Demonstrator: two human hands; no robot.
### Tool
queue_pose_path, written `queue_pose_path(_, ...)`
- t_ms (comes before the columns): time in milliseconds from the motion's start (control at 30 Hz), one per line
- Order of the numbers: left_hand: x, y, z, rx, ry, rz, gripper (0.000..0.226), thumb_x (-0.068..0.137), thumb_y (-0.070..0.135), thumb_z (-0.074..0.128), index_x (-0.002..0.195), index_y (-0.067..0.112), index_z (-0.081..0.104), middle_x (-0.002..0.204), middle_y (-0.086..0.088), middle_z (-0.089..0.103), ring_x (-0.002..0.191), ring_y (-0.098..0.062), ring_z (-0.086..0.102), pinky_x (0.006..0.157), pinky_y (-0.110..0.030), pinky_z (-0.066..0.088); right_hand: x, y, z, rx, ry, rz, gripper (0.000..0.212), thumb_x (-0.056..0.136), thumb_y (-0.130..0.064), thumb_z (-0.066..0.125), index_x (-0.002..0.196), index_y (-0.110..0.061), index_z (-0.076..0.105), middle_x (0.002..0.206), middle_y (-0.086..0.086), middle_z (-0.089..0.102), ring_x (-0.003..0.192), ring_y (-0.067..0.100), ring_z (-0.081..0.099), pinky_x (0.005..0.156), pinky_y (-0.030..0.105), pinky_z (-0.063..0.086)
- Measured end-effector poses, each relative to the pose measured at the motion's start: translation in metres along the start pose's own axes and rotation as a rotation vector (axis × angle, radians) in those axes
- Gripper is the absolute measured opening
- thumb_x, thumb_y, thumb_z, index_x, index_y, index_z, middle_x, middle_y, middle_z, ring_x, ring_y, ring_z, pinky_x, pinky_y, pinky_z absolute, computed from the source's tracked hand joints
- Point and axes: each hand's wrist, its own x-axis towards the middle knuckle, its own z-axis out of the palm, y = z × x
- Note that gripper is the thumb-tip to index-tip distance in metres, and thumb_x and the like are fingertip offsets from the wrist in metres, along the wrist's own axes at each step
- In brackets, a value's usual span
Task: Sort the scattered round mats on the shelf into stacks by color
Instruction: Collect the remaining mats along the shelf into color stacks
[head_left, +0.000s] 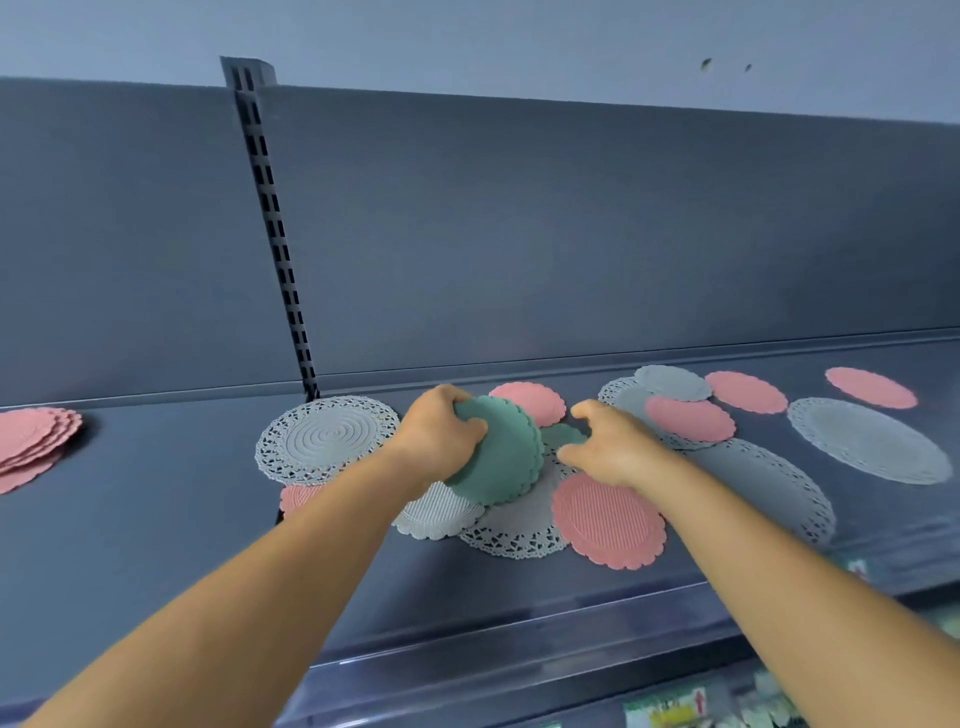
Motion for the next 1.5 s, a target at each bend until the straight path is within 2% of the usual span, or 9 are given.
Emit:
queue_pose_path(167,0.001,0.004,0.006,0.148,-0.006,0.025,0.020,0.093,0.015,0.052,0.112,0.013,0.059,0.103,-0.008,0.062,0.095,-0.028,0.059,0.081,-0.033,0.049,0.009,0.006,0.004,-0.001,0.011,0.036,0.066,0.078,-0.029,0.068,0.137,-0.015,0.042,0.137,0.006,0.052,0.118,0.027,0.054,0.094,0.038,0.050)
queue_pose_path(333,0.002,0.003,0.009,0.236,-0.002,0.042,0.021,0.095,0.015,0.049,0.115,0.016,0.054,0.101,-0.004,0.056,0.090,-0.024,0.053,0.077,-0.029,0.044,0.018,0.004,0.004,0.123,0.066,0.096,0.015,0.078,-0.015,0.066,0.092,-0.013,0.061,0.078,0.005,0.056,0.065,0.023,0.050,0.057,0.024,0.039)
queue_pose_path(433,0.002,0.003,0.010,0.265,0.010,0.051,0.021,0.095,0.015,0.048,0.115,0.016,0.053,0.099,-0.002,0.054,0.089,-0.023,0.052,0.076,-0.028,0.041,0.028,0.008,0.003,0.205,0.090,0.088,0.037,0.084,-0.007,0.059,0.120,-0.010,0.063,0.108,0.011,0.069,0.076,0.022,0.055,0.065,0.027,0.046)
queue_pose_path(600,0.003,0.003,0.010,0.268,0.019,0.034,0.021,0.095,0.016,0.048,0.115,0.016,0.053,0.101,-0.004,0.055,0.089,-0.024,0.052,0.074,-0.029,0.042,0.031,0.012,-0.002,0.255,0.172,0.011,0.032,0.092,-0.013,0.051,0.122,-0.013,0.061,0.121,0.008,0.065,0.105,0.028,0.062,0.091,0.036,0.051)
queue_pose_path(900,0.010,0.016,0.017,0.073,0.169,0.002,0.025,0.097,0.015,0.043,0.120,0.015,0.051,0.102,-0.006,0.058,0.090,-0.026,0.054,0.073,-0.033,0.046,0.026,0.024,-0.025,0.460,0.494,-0.126,0.025,0.097,-0.016,0.039,0.116,-0.014,0.055,0.098,0.000,0.060,0.086,0.021,0.053,0.070,0.029,0.038)
queue_pose_path(1133,0.003,0.035,0.045,-0.066,0.100,-0.050,0.030,0.101,0.030,0.027,0.097,0.008,0.047,0.084,-0.003,0.047,0.072,-0.017,0.043,0.063,-0.030,0.037,0.017,0.027,-0.022,0.582,0.299,-0.118,0.031,0.096,-0.019,0.045,0.125,-0.016,0.055,0.110,-0.002,0.059,0.089,0.018,0.055,0.078,0.031,0.046)
queue_pose_path(1267,-0.003,0.036,0.048,-0.156,-0.004,-0.040,0.036,0.096,0.037,0.042,0.115,0.008,0.051,0.098,-0.007,0.057,0.081,-0.021,0.053,0.070,-0.031,0.044,0.011,0.022,-0.008,0.679,0.208,-0.060,0.026,0.088,-0.022,0.052,0.113,-0.021,0.058,0.109,0.001,0.065,0.092,0.028,0.066,0.081,0.049,0.057)
queue_pose_path(1367,-0.008,0.031,0.040,-0.107,-0.045,-0.040,0.027,0.094,0.015,0.043,0.121,0.012,0.046,0.101,-0.010,0.061,0.081,-0.024,0.057,0.067,-0.034,0.047,0.006,0.014,0.001,0.707,0.193,-0.054,0.022,0.087,-0.020,0.056,0.110,-0.020,0.058,0.097,-0.003,0.064,0.087,0.024,0.064,0.080,0.041,0.056)
queue_pose_path(1500,-0.021,0.019,0.015,-0.073,-0.042,-0.031,0.016,0.097,0.016,0.043,0.112,0.017,0.041,0.095,-0.003,0.056,0.089,-0.024,0.056,0.076,-0.035,0.050,-0.004,-0.012,0.015,0.692,0.123,-0.132,0.034,0.090,-0.019,0.057,0.124,-0.020,0.058,0.118,-0.002,0.062,0.096,0.017,0.060,0.087,0.029,0.048)
